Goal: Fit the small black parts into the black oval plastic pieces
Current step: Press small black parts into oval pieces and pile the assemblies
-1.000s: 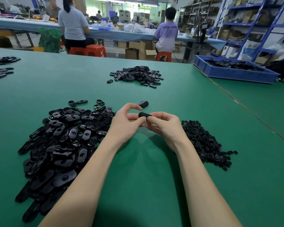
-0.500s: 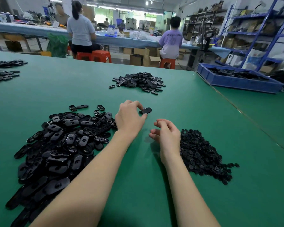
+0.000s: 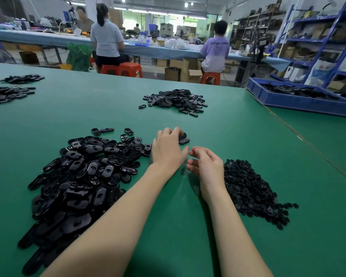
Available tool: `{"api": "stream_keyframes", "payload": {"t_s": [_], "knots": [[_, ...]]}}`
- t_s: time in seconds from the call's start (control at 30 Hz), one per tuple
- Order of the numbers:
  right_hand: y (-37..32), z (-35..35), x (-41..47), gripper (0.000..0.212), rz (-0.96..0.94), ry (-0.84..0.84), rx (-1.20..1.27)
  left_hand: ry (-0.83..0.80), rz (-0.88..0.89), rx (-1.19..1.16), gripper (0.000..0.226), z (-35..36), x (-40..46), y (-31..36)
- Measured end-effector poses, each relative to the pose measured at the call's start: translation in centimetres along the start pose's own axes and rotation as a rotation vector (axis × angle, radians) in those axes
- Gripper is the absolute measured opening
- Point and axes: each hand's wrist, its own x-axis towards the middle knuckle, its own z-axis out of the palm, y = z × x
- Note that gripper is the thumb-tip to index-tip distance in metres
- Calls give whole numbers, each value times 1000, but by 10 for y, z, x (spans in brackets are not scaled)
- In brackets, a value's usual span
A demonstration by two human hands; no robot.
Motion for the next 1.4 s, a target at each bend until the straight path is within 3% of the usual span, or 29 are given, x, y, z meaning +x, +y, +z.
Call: {"api": "stream_keyframes", "payload": {"t_s": [0.17, 0.4, 0.73, 0.8, 0.97, 1.27, 1.4], "knots": [[2, 0, -1, 14, -23, -12, -39, -37, 69, -122, 33, -37, -34, -5], [12, 3, -9, 9, -182, -47, -398, -338, 213, 28, 15, -109, -30, -27], [15, 6, -14, 11, -312, -120, -727, -510, -41, 49, 3, -156, -22, -84], [15, 7, -14, 11, -313, -120, -729, -535, -74, 94, 10, -154, -22, -87], [16, 6, -14, 11, -308, -126, -732, -542, -122, 139, 27, -139, -24, -87], [15, 7, -15, 11, -282, -127, -717, -486, -68, 81, 9, -135, -25, -86], [13, 7, -13, 8, -249, -156, -700, -394, 63, -45, 6, -130, -27, -62]]}}
